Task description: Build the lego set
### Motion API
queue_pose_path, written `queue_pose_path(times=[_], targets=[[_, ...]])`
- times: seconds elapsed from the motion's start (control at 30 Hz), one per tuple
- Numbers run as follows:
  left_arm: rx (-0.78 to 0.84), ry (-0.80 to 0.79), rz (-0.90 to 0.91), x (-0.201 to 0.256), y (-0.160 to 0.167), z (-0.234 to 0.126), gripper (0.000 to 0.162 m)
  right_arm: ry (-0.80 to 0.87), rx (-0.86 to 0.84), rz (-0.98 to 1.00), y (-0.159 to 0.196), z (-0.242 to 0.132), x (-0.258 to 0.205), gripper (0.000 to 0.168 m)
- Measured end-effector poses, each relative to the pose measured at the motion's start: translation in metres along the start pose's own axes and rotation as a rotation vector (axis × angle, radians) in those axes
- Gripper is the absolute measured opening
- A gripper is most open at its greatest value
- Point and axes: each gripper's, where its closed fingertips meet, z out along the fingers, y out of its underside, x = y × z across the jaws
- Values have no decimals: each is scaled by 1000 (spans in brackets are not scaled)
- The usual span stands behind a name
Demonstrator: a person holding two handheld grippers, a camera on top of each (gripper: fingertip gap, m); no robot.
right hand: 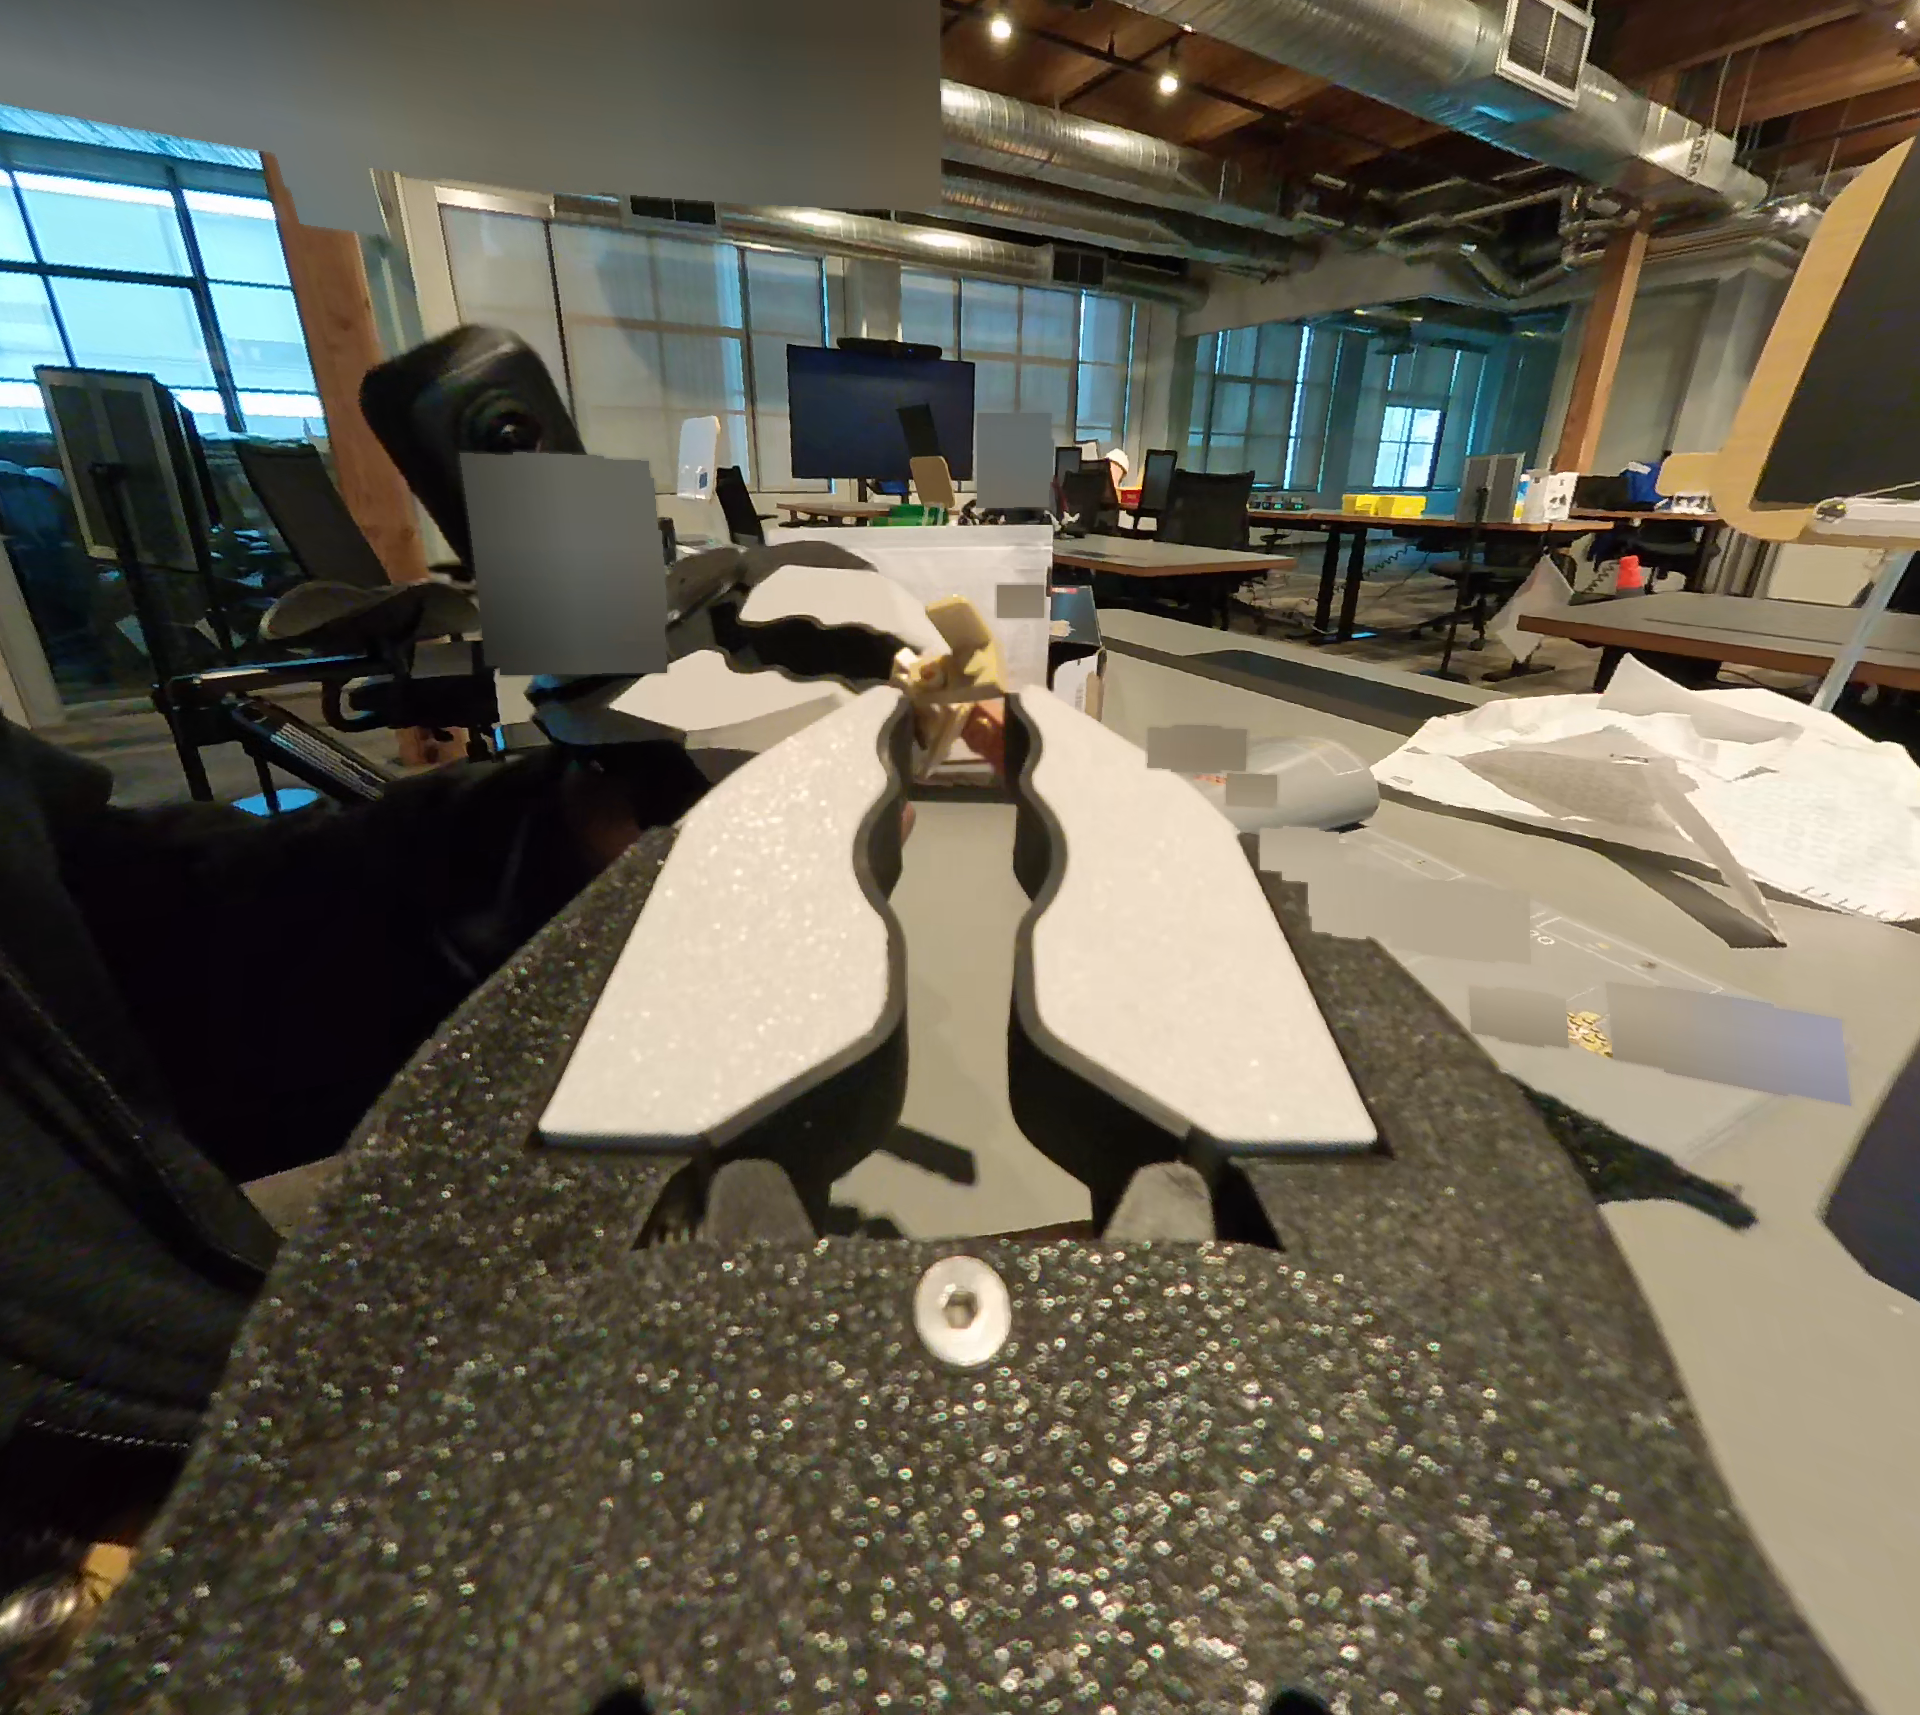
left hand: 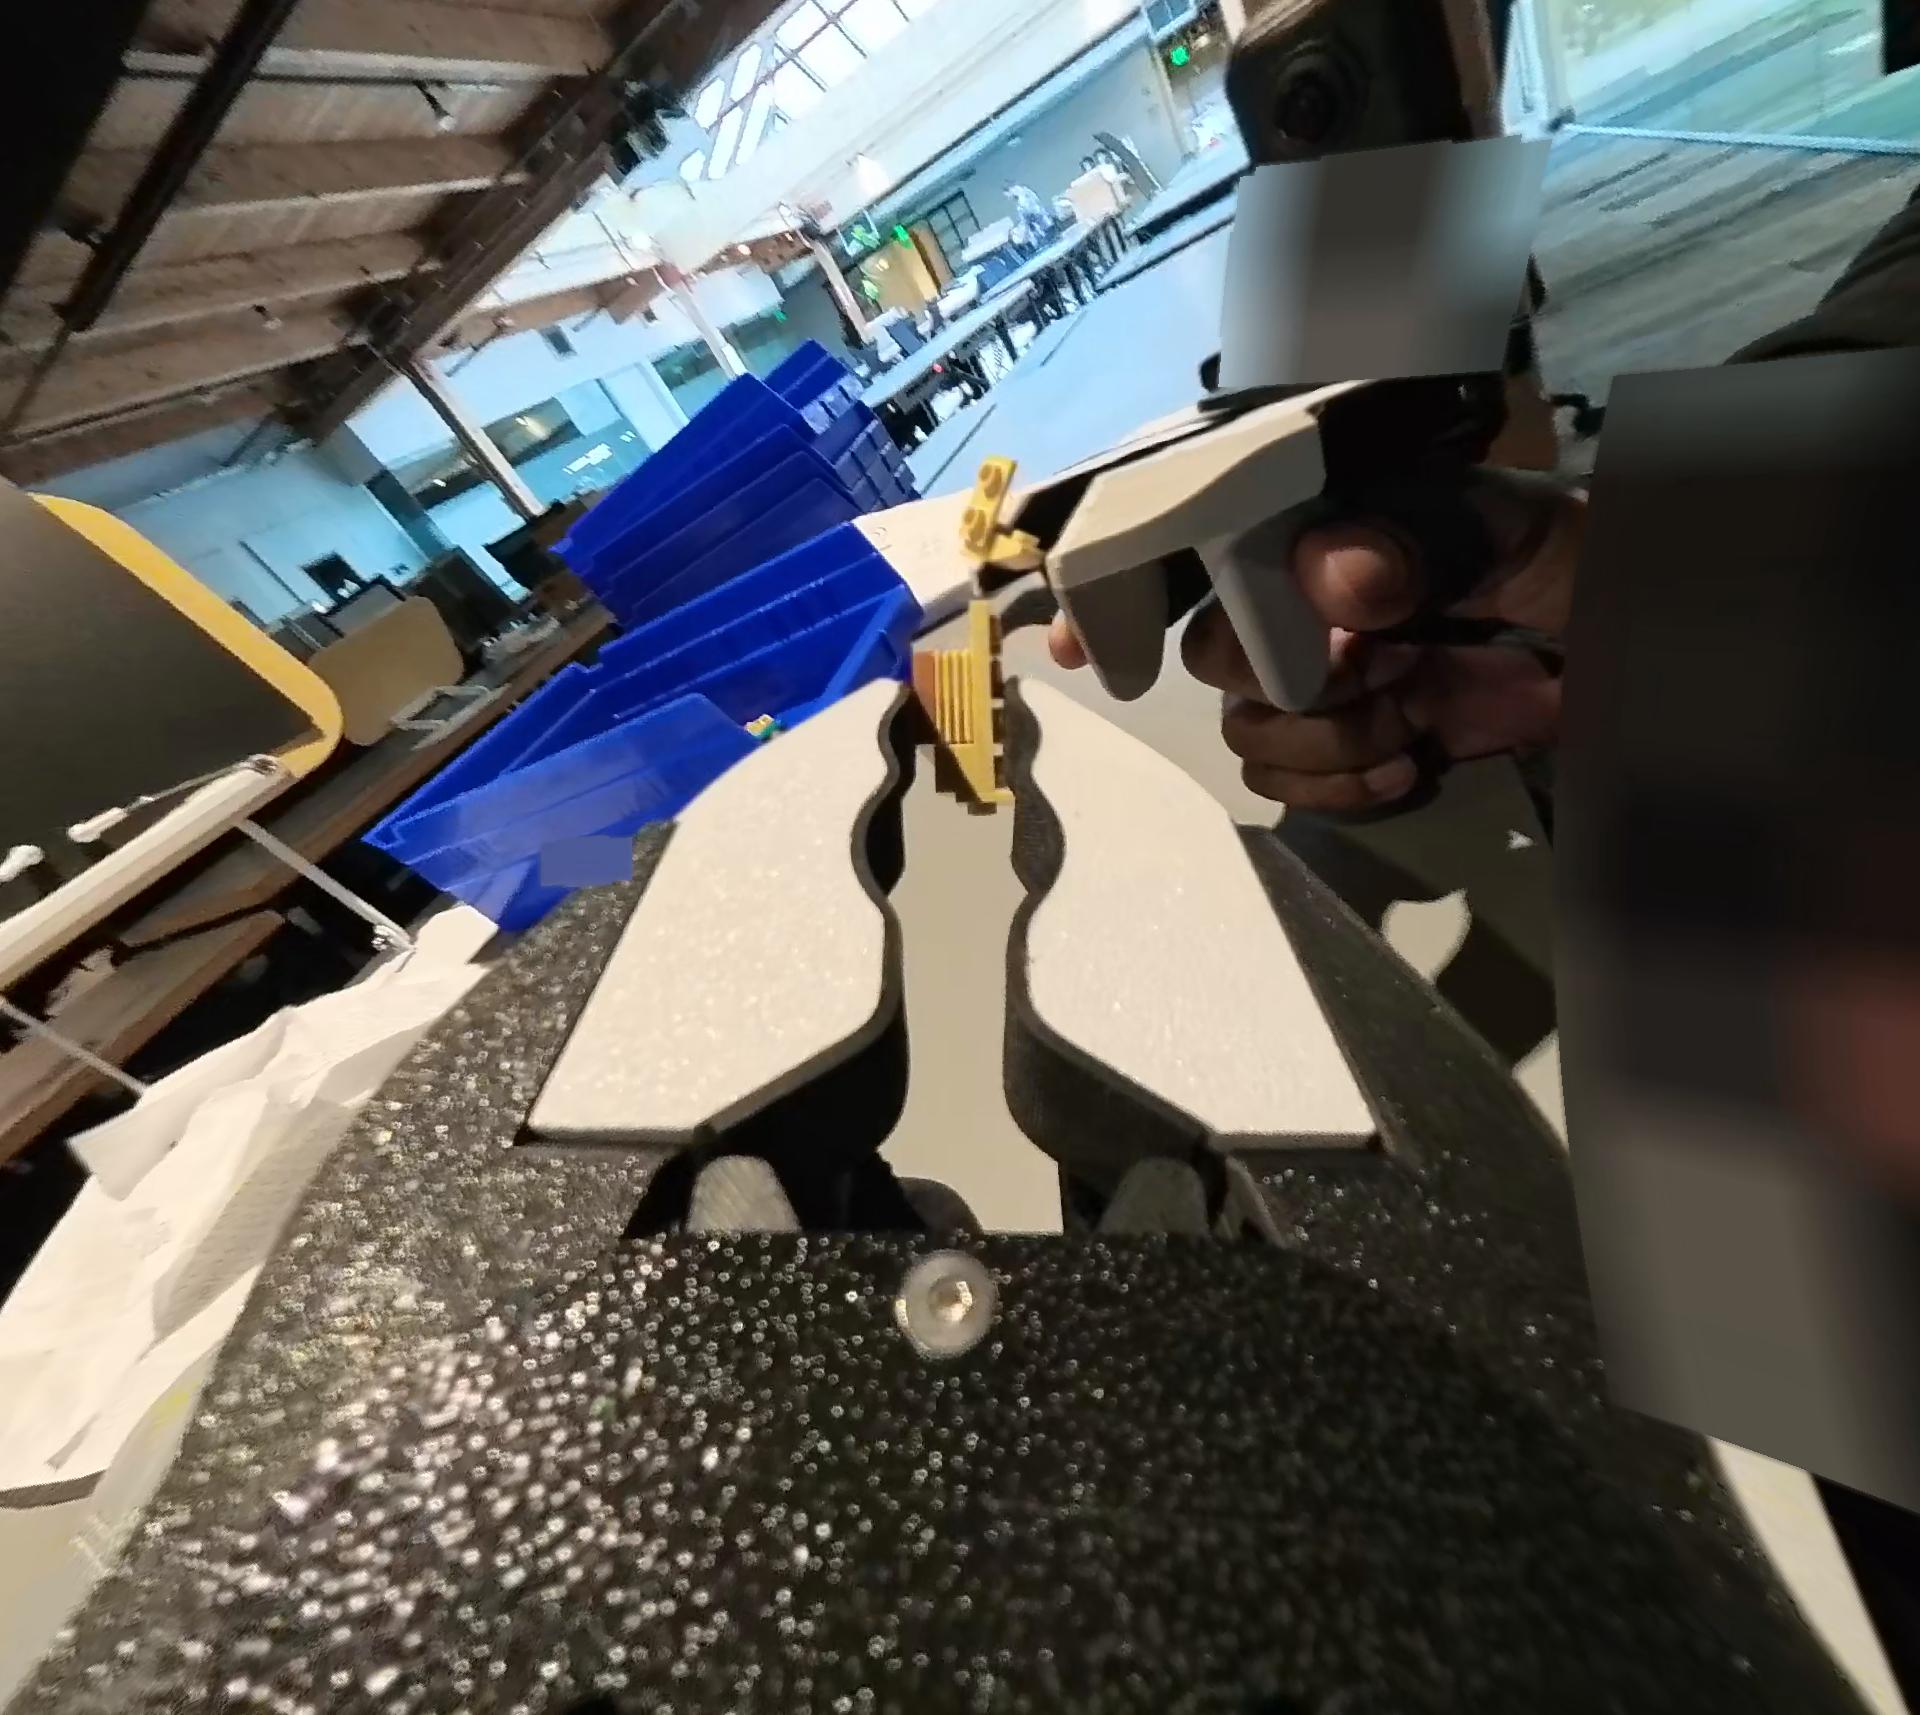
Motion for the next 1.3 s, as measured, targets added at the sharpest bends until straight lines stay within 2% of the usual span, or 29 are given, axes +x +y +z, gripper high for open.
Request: queue_pose_path(times=[0.33,1.3], targets=[[38,-80,53,-5,-3,0,15,-51,87,130,-9,1,1,16],[63,-107,76,-4,-8,-4,15,-69,129,115,-11,-1,-2,16]])
